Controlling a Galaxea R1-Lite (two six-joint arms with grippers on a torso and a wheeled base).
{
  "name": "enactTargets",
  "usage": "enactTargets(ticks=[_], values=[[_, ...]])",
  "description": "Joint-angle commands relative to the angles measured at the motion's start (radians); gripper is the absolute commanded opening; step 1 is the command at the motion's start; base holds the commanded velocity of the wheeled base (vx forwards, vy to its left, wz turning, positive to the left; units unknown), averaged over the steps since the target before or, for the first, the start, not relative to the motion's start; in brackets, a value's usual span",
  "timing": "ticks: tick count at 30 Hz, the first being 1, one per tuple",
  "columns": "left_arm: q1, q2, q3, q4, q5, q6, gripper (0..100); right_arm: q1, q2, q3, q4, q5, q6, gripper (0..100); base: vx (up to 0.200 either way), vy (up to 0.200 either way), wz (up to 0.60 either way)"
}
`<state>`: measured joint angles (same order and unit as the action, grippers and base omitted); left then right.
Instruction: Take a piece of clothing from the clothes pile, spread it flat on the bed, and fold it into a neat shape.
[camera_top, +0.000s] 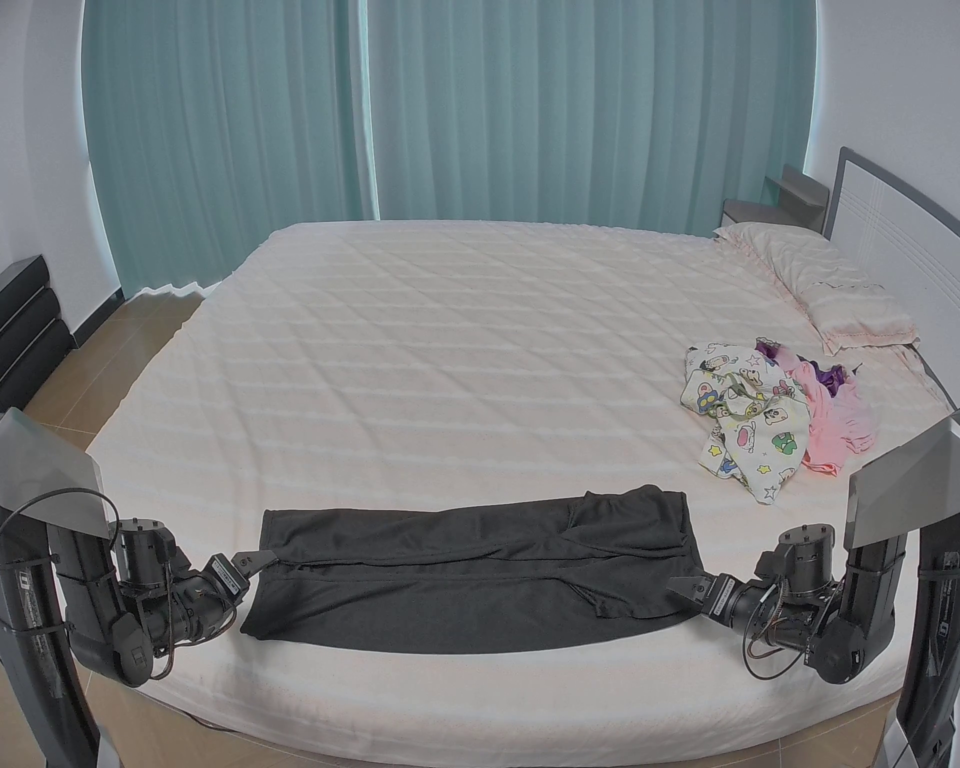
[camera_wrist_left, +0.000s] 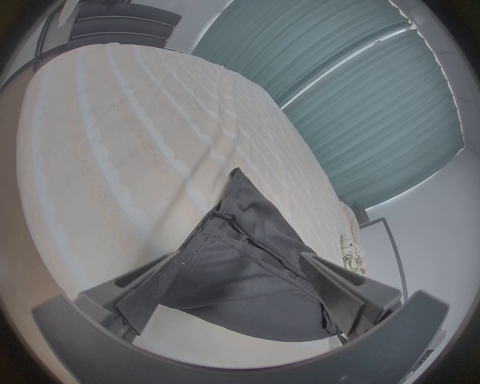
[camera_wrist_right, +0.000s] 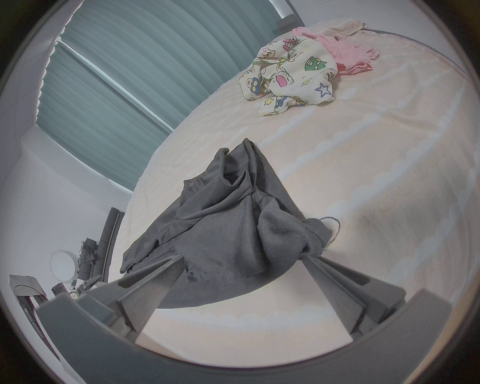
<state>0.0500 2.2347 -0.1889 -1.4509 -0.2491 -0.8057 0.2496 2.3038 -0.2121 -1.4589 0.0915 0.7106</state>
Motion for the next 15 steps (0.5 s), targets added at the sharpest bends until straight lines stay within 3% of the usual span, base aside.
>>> enactTargets(ticks=[1, 9, 15], values=[[-0.001, -0.007, 0.002, 0.000, 0.001, -0.001, 100, -0.004, -0.006, 0.000, -0.004, 0.001, 0.001, 100, 0.200, 0.000, 0.00], [-0.002, -0.004, 0.005, 0.000, 0.001, 0.000, 100, 0.000, -0.014, 0.031, -0.043, 0.001, -0.011, 100, 0.200, 0.000, 0.00], [-0.004, 0.000, 0.006, 0.000, 0.002, 0.007, 100, 0.004, -0.027, 0.066, -0.046, 0.001, -0.077, 100, 0.000, 0.000, 0.00]])
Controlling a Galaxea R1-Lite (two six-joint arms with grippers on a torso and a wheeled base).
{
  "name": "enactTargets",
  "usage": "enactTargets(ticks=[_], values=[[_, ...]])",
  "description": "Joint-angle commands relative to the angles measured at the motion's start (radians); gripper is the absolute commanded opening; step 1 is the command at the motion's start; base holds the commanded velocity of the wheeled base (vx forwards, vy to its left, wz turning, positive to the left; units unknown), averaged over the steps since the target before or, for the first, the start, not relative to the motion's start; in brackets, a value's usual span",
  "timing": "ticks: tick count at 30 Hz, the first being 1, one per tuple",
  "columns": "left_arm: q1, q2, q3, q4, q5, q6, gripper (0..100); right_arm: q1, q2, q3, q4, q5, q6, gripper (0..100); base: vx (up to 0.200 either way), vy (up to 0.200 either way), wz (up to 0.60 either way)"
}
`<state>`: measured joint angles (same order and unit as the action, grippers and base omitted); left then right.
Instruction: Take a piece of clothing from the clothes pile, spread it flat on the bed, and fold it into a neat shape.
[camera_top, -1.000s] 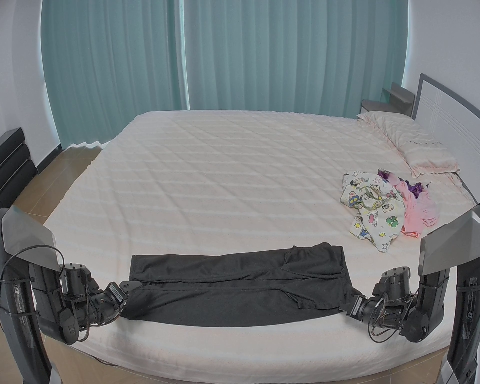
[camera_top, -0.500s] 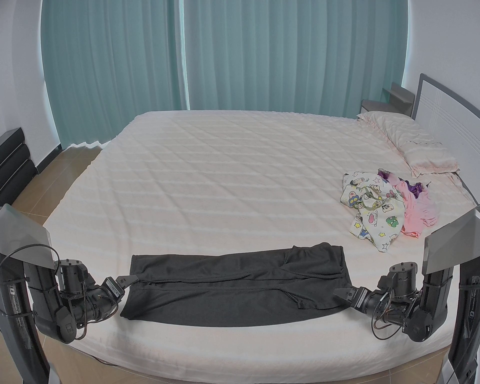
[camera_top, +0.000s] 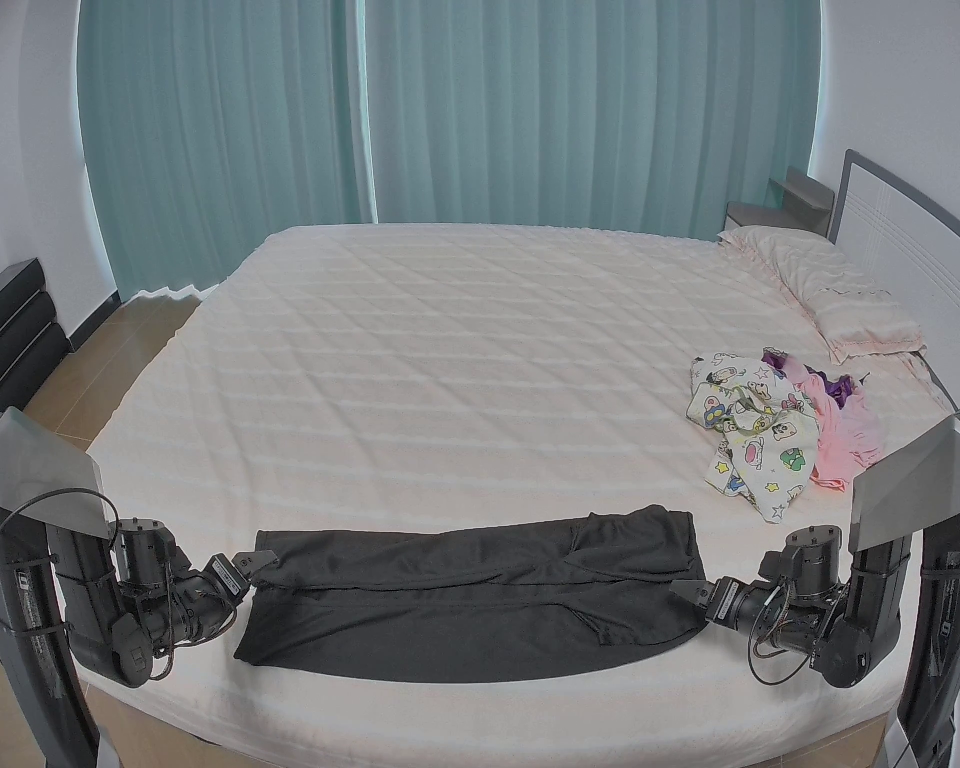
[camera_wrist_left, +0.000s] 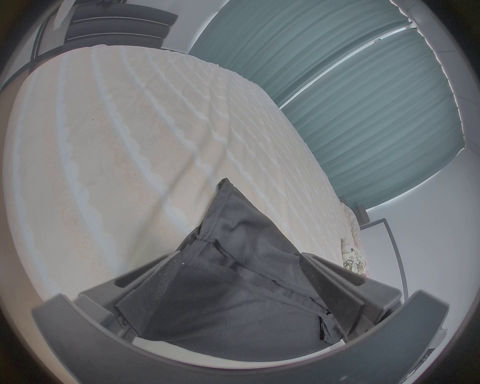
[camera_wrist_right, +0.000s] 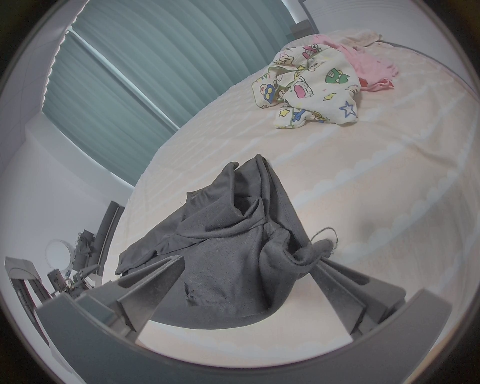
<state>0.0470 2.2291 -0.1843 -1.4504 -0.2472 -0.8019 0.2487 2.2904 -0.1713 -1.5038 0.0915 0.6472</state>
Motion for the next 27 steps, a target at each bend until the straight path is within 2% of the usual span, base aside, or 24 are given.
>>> enactTargets(ticks=[1, 5, 10, 13, 15, 21, 25, 27], values=[[-0.001, 0.007, 0.000, -0.001, 0.002, 0.004, 100, 0.007, -0.025, 0.036, 0.008, 0.001, -0.020, 100, 0.000, 0.000, 0.00], [-0.001, 0.020, 0.000, -0.001, 0.003, 0.030, 100, 0.029, -0.026, 0.084, 0.066, 0.002, -0.112, 100, 0.000, 0.000, 0.00], [0.002, 0.021, 0.002, -0.001, 0.008, 0.033, 100, 0.030, -0.042, 0.122, 0.065, -0.015, -0.199, 100, 0.000, 0.000, 0.00], [-0.001, 0.024, 0.002, 0.001, 0.034, 0.055, 100, 0.018, -0.078, 0.121, 0.066, -0.038, -0.215, 100, 0.000, 0.000, 0.00], [-0.013, 0.037, -0.004, 0.001, 0.083, 0.095, 100, -0.002, -0.124, 0.116, 0.065, -0.047, -0.219, 100, 0.000, 0.000, 0.00], [-0.059, 0.020, -0.073, 0.027, 0.172, 0.101, 100, 0.011, -0.252, 0.139, 0.083, -0.049, -0.228, 100, 0.000, 0.000, 0.00], [-0.072, -0.026, -0.135, 0.179, 0.175, 0.119, 100, 0.004, -0.282, 0.133, 0.079, -0.062, -0.232, 100, 0.000, 0.000, 0.00], [-0.078, -0.060, -0.216, 0.338, 0.175, 0.133, 100, 0.001, -0.286, 0.125, 0.071, -0.088, -0.233, 100, 0.000, 0.000, 0.00]])
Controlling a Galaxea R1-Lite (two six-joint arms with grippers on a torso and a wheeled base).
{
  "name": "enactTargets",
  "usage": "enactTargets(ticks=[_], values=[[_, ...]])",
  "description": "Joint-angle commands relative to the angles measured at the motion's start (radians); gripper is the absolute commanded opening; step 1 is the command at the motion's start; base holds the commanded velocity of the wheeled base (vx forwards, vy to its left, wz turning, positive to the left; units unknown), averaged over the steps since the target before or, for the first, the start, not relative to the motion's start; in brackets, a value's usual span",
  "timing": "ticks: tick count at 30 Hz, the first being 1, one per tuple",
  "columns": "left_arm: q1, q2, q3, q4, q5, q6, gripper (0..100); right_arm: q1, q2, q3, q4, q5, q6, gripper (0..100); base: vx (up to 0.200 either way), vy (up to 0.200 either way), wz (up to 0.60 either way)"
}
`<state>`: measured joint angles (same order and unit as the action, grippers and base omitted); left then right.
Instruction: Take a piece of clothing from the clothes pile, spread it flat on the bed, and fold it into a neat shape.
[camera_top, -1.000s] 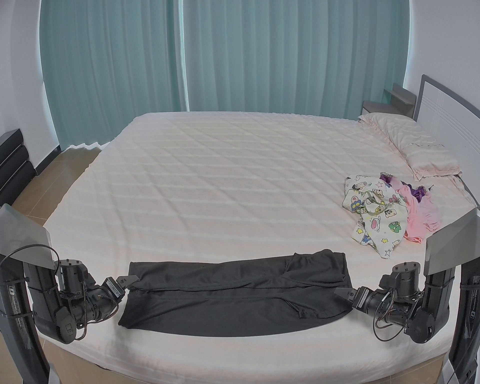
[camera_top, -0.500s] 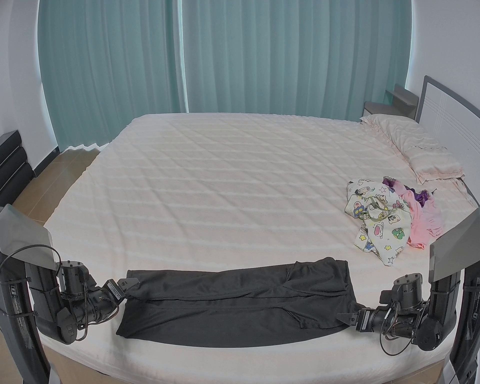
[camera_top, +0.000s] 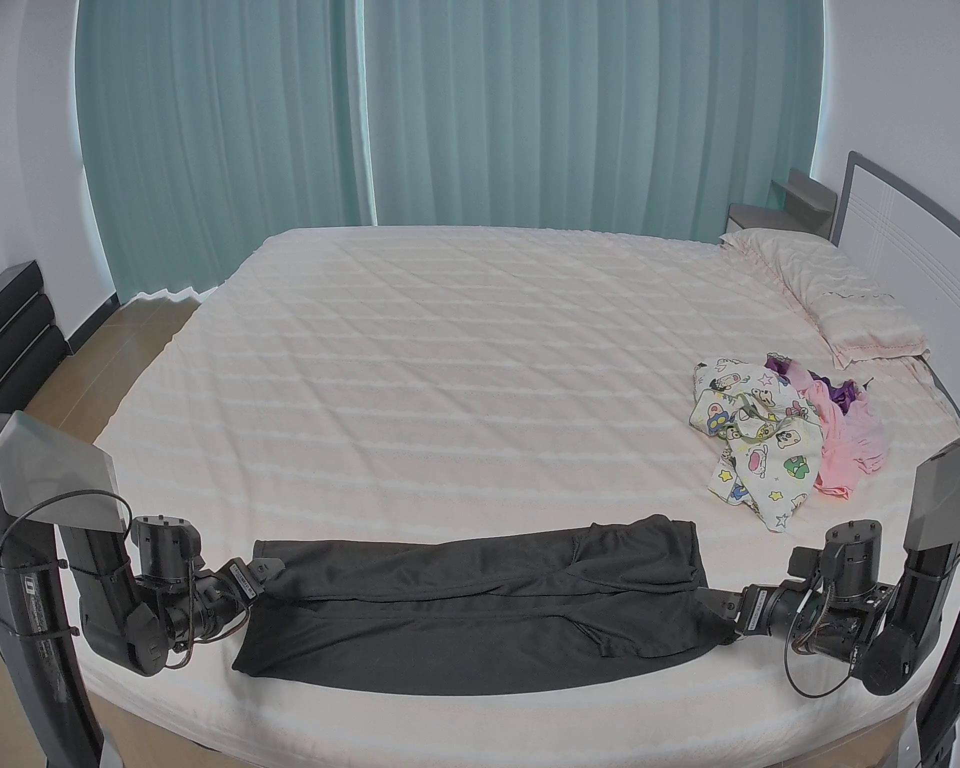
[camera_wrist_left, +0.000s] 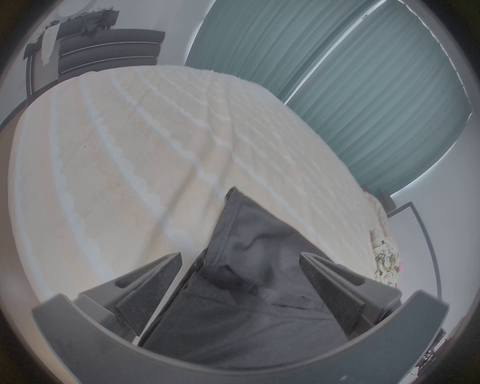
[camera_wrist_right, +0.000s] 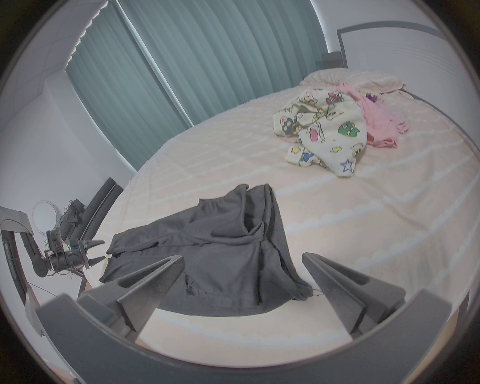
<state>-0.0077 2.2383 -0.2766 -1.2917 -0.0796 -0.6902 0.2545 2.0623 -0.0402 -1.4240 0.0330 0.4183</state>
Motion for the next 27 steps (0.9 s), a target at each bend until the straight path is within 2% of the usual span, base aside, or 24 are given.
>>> enactTargets(ticks=[1, 2, 4, 8, 13, 18, 27], values=[[-0.023, -0.071, -0.128, 0.187, 0.007, 0.021, 100, -0.003, -0.056, -0.006, -0.009, -0.030, -0.004, 100, 0.000, 0.000, 0.00], [-0.021, -0.086, -0.174, 0.255, 0.004, 0.024, 100, 0.000, -0.042, -0.009, -0.006, -0.025, -0.004, 100, 0.000, 0.000, 0.00], [-0.023, -0.083, -0.191, 0.276, 0.003, 0.035, 100, 0.002, -0.022, -0.010, -0.007, -0.019, 0.000, 100, 0.000, 0.000, 0.00], [-0.023, -0.019, -0.190, 0.272, -0.017, 0.221, 100, 0.012, 0.094, -0.009, -0.116, -0.012, 0.008, 100, 0.000, 0.000, 0.00], [-0.023, 0.030, -0.202, 0.269, -0.019, 0.251, 100, 0.017, 0.131, 0.000, -0.142, -0.008, 0.010, 100, 0.000, 0.000, 0.00], [-0.018, 0.057, -0.207, 0.265, -0.039, 0.342, 100, 0.037, 0.122, 0.010, -0.142, -0.004, 0.010, 100, 0.000, 0.000, 0.00], [-0.020, 0.081, -0.233, 0.272, -0.042, 0.370, 100, 0.065, 0.121, 0.022, -0.142, -0.004, 0.011, 100, 0.000, 0.000, 0.00]])
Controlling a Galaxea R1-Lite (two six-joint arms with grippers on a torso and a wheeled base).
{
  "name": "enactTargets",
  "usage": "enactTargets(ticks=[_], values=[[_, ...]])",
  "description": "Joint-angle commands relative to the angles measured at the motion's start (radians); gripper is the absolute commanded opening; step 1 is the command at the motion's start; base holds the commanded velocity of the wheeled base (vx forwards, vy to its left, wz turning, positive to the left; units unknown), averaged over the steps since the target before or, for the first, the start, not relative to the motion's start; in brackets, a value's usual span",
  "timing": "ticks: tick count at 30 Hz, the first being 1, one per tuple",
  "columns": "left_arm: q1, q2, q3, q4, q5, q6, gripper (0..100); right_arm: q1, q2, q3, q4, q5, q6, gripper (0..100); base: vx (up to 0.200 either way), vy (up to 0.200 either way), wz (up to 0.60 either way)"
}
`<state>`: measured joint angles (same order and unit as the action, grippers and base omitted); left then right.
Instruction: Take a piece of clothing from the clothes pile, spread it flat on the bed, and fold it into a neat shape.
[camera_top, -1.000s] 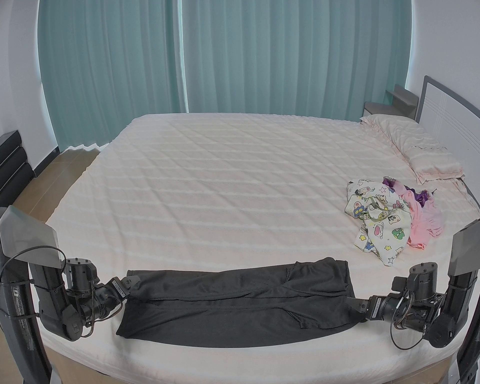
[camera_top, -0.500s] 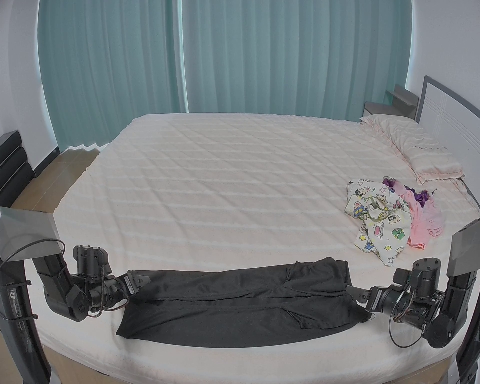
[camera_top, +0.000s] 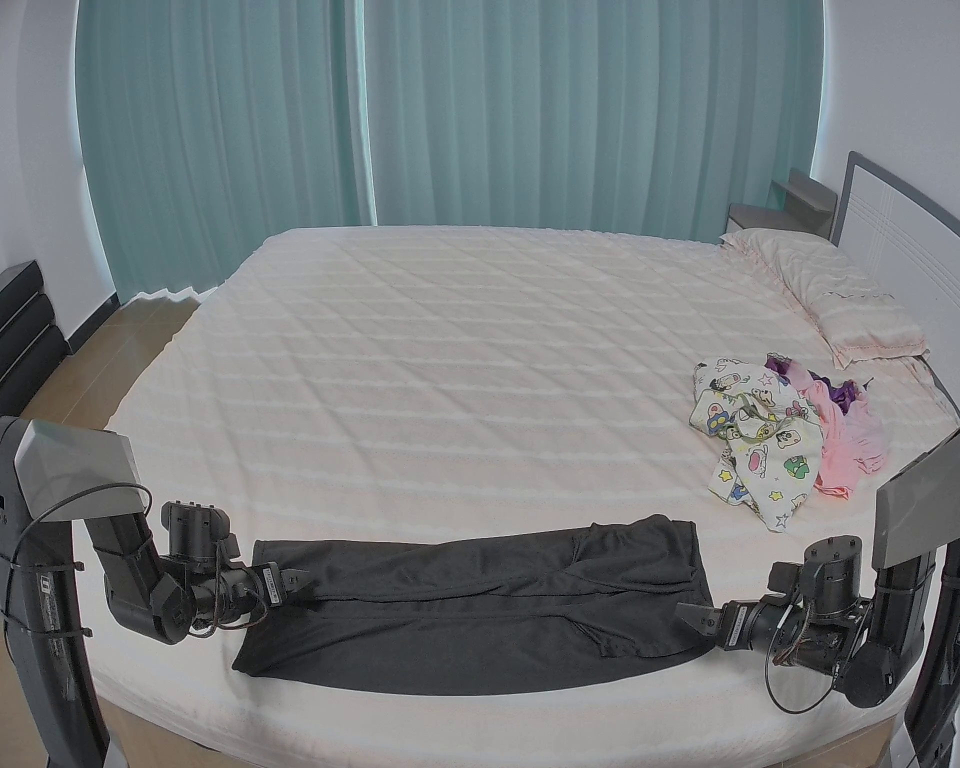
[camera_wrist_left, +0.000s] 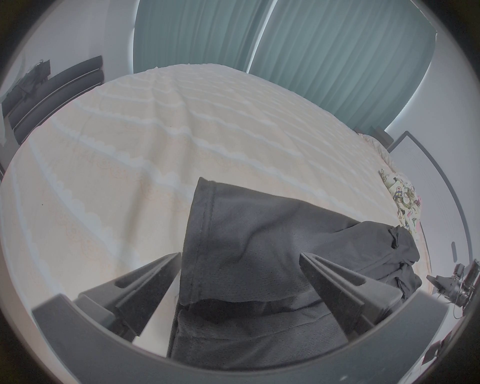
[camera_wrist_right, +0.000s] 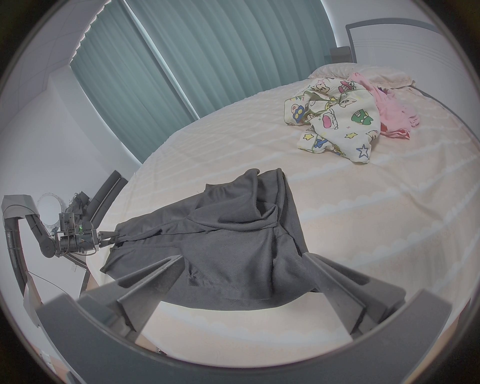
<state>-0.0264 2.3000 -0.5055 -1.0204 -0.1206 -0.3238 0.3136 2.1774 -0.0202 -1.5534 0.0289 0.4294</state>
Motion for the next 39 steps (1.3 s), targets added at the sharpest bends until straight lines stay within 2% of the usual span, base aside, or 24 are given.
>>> enactTargets(ticks=[1, 7, 13, 14, 29, 39], values=[[-0.001, 0.026, -0.005, 0.000, -0.001, 0.009, 100, 0.005, 0.005, 0.003, -0.013, 0.000, 0.000, 100, 0.000, 0.000, 0.00], [-0.003, 0.045, -0.011, -0.006, -0.002, 0.012, 100, 0.009, 0.005, 0.005, -0.013, 0.000, 0.000, 100, 0.000, 0.000, 0.00], [-0.001, 0.056, -0.027, -0.003, -0.043, 0.006, 100, 0.007, 0.002, 0.002, -0.013, -0.001, 0.000, 100, 0.000, 0.000, 0.00], [-0.001, 0.056, -0.022, -0.003, -0.051, 0.006, 0, 0.005, -0.001, 0.002, -0.013, -0.003, 0.000, 100, 0.000, 0.000, 0.00], [0.005, 0.003, 0.002, 0.000, -0.063, 0.005, 0, -0.007, -0.008, -0.004, -0.013, -0.001, 0.009, 100, 0.000, 0.000, 0.00], [0.072, -0.025, -0.002, 0.010, -0.059, 0.014, 0, -0.007, -0.008, -0.004, -0.013, 0.000, 0.015, 100, 0.000, 0.000, 0.00]])
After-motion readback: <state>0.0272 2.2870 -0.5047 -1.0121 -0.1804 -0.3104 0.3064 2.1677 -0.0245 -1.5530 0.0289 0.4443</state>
